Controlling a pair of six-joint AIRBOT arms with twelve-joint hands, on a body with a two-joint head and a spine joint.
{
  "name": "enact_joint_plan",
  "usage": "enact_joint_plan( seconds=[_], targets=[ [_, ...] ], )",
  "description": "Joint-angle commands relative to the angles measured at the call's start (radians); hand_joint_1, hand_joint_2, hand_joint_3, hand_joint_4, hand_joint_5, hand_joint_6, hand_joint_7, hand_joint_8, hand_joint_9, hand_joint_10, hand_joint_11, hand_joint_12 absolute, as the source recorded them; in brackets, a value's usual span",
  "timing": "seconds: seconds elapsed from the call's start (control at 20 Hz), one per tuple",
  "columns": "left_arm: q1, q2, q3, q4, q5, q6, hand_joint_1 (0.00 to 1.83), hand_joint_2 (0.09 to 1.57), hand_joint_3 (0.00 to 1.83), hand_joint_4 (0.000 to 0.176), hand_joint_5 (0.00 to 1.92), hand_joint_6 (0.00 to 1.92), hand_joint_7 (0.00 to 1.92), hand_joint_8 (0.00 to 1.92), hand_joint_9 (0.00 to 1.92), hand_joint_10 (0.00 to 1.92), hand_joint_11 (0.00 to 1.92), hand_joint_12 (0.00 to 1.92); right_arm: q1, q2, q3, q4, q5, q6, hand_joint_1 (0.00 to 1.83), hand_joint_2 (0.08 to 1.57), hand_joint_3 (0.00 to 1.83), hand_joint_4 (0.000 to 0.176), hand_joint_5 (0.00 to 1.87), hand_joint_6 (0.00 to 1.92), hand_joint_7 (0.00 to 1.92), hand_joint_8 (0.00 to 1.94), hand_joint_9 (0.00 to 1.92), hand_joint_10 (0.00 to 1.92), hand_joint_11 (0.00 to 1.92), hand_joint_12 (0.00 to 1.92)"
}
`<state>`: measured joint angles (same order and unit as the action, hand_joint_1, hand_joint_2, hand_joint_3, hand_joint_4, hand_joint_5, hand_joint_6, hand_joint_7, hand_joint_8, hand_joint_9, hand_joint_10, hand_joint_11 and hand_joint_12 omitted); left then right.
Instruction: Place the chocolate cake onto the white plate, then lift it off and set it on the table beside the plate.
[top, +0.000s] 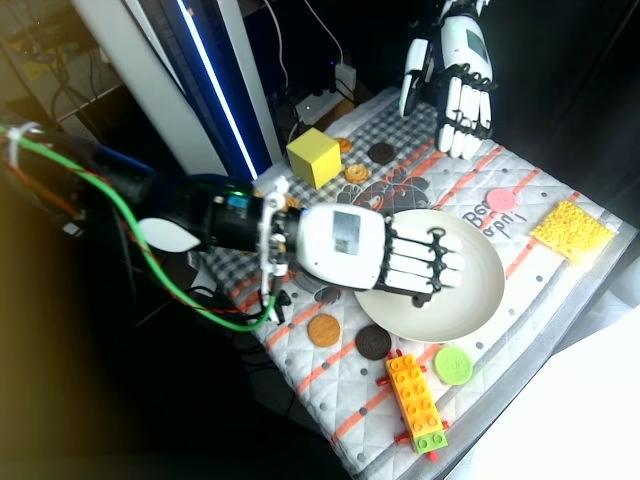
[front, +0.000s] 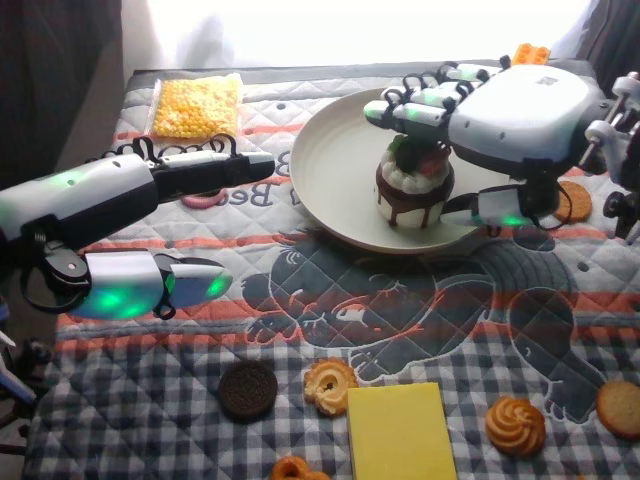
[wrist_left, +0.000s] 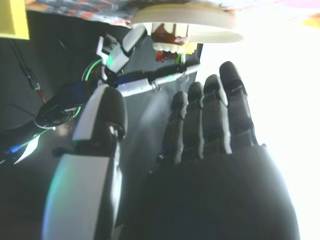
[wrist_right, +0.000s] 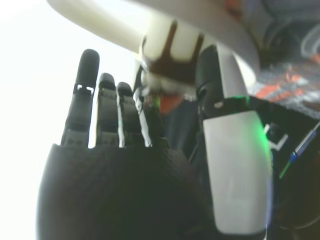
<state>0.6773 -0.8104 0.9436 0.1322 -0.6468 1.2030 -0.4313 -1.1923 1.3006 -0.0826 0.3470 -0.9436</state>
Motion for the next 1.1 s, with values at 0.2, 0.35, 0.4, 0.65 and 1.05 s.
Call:
enact_joint_plan(
  seconds=[0.2,0.35,0.4,0.65,1.05],
  targets=[
    [-0.006,-0.006,0.011,-0.032,-0.121,-0.008,0.83,1.28,0.00,0.002,0.22,0.00,0.18,0.00,0.18,0.03,0.00,0.82,0.036,0.003,0.010,0.001,0.096,-0.004,1.18,1.27,0.00,0.000,0.70,1.25,0.73,1.62,0.67,1.77,0.69,1.92],
    [-0.003,-0.006,0.011,-0.035,-0.126,-0.009,0.76,1.30,0.00,0.015,0.18,0.00,0.15,0.00,0.14,0.01,0.00,0.61,0.038,0.006,-0.006,0.002,0.130,-0.004,1.13,1.29,0.00,0.000,0.72,1.38,0.62,1.59,0.43,1.64,0.35,1.92],
    [-0.003,-0.006,0.011,-0.035,-0.126,-0.009,0.77,1.31,0.00,0.014,0.18,0.00,0.15,0.00,0.13,0.00,0.00,0.61,0.038,0.007,-0.007,0.002,0.130,-0.004,1.13,1.28,0.00,0.000,0.70,1.36,0.67,1.56,0.53,1.63,0.46,1.92],
    [-0.002,-0.006,0.011,-0.040,-0.129,-0.009,0.75,1.33,0.00,0.016,0.19,0.00,0.16,0.01,0.10,0.00,0.00,0.52,0.039,0.026,-0.024,0.004,0.159,-0.004,1.16,1.27,0.00,0.000,0.81,1.23,0.61,1.62,0.38,1.67,0.24,1.92],
    [0.019,0.010,0.006,-0.073,-0.156,-0.010,0.69,1.35,0.00,0.057,0.13,0.00,0.10,0.00,0.01,0.00,0.00,0.25,-0.052,0.224,-0.181,0.000,0.417,0.096,1.15,1.26,0.00,0.000,0.77,1.28,0.69,1.55,0.52,1.69,0.47,1.92]
  ],
)
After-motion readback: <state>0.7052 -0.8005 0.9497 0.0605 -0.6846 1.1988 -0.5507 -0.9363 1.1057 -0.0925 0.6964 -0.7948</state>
